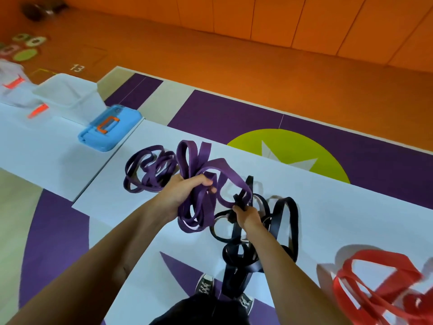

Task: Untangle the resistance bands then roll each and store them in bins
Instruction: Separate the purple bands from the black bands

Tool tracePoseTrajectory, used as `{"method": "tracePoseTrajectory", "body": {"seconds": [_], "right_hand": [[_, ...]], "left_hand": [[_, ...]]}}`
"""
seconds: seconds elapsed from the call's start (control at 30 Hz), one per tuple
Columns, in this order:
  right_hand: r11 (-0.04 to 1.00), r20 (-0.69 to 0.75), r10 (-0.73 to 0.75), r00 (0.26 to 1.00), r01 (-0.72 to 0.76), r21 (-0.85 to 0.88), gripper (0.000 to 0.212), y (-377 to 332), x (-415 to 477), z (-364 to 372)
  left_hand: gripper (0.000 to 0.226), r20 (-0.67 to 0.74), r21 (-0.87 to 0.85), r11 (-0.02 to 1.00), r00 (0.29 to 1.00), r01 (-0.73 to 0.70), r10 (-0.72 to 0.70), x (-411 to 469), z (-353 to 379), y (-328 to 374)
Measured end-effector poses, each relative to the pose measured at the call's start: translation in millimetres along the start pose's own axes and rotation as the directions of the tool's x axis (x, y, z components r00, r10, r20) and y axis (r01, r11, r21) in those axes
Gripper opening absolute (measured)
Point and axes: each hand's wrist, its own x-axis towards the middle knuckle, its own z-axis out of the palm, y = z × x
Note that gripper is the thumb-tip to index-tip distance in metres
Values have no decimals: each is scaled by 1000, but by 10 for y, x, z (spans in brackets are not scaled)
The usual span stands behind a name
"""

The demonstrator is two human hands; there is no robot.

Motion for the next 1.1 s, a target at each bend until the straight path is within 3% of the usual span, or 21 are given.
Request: {"method": "tracePoseTrajectory", "body": {"seconds": [0.07,0.13,0.2,0.3,0.4,0.5,0.63,0.73,0.8,0.9,1.03,1.1], "right_hand": [[1000,44,-10,999,10,13,30,-2,-105,-63],[974,109,-67,992,88,-207,45,-35,-232,-185],[839,166,-76,983,153,-523,51,-142,-395,-336],[699,203,-100,974,214,-683,48,-402,-690,-568],[788,186,-330,925,379,-486,46,-586,-951,-876],[814,172,-513,841,540,-212,47,-694,-1211,-1189],[755,67,-653,754,643,128,45,-670,-1422,-1439],[657,-34,-704,709,669,348,45,-737,-1579,-1544],[694,-29,-689,724,670,262,48,-830,-1618,-1595],[816,125,-577,807,577,42,47,-888,-1576,-1579],[854,365,-441,820,508,-110,40,-772,-1493,-1454],[869,389,-409,825,483,-111,38,-755,-1421,-1373]], "left_hand": [[13,-47,26,1000,999,-2,4,7,-40,-71],[10,-96,30,999,995,30,-27,44,-53,-149],[11,-148,-17,995,984,94,-96,98,-46,-217],[18,-141,-32,981,971,191,-194,163,-15,-336],[28,-121,-19,975,967,223,-224,191,47,-432],[30,-214,-28,980,956,199,-200,266,42,-468],[26,-456,57,982,880,180,-134,419,-120,-567],[25,-499,39,983,856,178,-135,450,-243,-581],[25,-392,-41,986,905,160,-164,416,-293,-531],[27,-85,-120,983,986,136,-146,272,-274,-379],[20,139,70,996,988,63,-72,-4,-49,-12],[17,191,210,978,981,-13,-28,-129,44,149]]}}
